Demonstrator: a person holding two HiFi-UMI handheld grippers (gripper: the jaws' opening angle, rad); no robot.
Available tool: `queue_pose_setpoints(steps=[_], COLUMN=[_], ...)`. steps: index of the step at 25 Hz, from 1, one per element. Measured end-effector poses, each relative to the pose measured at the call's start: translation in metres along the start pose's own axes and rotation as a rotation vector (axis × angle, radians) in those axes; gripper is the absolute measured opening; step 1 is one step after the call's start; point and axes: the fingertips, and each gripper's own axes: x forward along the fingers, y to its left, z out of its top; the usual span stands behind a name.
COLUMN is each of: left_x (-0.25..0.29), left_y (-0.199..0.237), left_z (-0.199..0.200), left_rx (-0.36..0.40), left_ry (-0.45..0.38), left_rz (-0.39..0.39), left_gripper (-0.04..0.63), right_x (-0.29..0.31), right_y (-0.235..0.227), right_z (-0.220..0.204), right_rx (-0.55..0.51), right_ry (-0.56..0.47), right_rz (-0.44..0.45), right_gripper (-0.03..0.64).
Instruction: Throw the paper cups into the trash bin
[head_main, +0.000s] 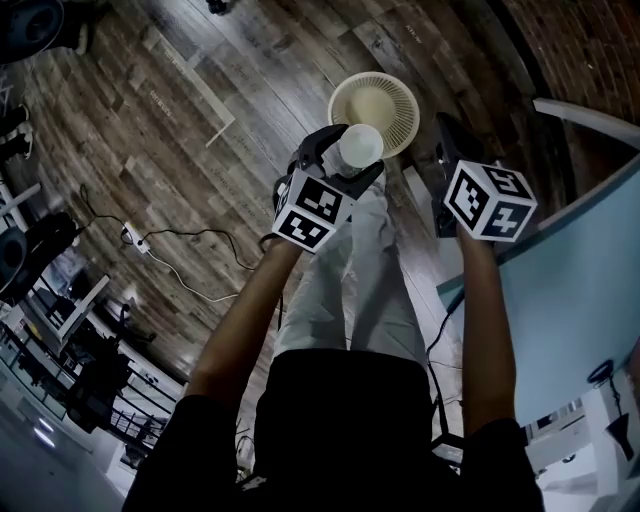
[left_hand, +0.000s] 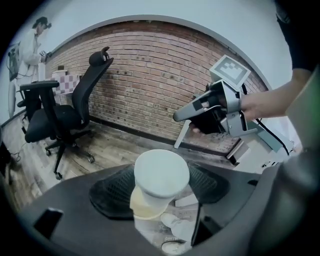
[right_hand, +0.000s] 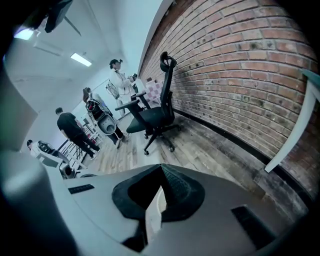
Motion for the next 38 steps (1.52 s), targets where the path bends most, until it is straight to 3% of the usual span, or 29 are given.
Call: queue_pose_setpoints(steps=[8, 18, 27, 38], left_x=[0.046, 0.093, 0.139, 0.187], left_y=[0.022, 0.041, 0.048, 0.072], left_z=[-0.018, -0.05, -0.088, -0.123], left_rx=[-0.025, -0.045, -0.014, -0.034], left_ry=[0.0, -0.003, 0.023, 0.056], left_rz=[-0.012, -0.016, -0.036, -0.021], left_gripper=[0.344, 0.344, 0.344, 0.344], right_x=[0.049, 0.104, 0.154, 0.189], right_y=[-0.04, -0.064, -0.078, -0.08], right_z=[-0.003, -0.016, -0.068, -0.131], right_rx=[-0.013, -0.053, -0.009, -0.117], right_ry=[0.055, 0.148, 0.285, 0.428], right_rz=[-0.046, -0.023, 0.039, 0.066], right_gripper=[0.0, 0.0, 0.0, 0.0])
